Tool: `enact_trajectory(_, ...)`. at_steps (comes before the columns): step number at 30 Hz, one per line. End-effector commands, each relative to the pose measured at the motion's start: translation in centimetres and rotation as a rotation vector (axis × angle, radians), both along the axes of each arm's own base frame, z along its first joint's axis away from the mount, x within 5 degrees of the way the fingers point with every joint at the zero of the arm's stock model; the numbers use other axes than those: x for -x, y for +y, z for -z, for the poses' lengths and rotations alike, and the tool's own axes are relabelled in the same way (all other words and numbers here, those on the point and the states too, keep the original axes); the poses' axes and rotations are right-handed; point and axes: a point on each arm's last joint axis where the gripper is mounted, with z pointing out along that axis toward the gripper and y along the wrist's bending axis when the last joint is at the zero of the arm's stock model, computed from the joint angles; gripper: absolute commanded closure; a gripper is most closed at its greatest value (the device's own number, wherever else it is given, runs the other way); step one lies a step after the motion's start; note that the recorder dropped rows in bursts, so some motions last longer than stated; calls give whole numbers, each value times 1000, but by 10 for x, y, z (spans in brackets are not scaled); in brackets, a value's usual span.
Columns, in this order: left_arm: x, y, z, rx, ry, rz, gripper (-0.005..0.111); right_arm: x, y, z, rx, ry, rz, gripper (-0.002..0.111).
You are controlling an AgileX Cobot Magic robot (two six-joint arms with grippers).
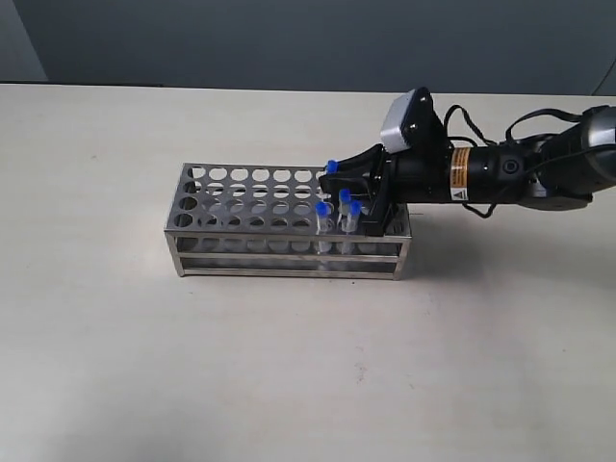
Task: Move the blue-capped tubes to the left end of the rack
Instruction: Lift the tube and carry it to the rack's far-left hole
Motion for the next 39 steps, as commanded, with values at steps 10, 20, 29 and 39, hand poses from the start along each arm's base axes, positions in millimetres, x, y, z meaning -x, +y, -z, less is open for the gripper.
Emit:
enact_trajectory(10, 0, 0, -1, -2, -9, 3, 106, -3, 4, -91, -118, -231, 5, 108)
enact_trajectory(20, 0, 0, -1, -2, -9, 3, 106, 25, 106, -113, -134, -278, -169, 108)
enact_trajectory(29, 0, 0, -1, -2, -9, 3, 106, 2, 155, -75, -96, -234, -100, 108)
enact_trajectory(39, 0, 0, -1, -2, -9, 3, 106, -8, 158, -53, -28, -207, -50, 108)
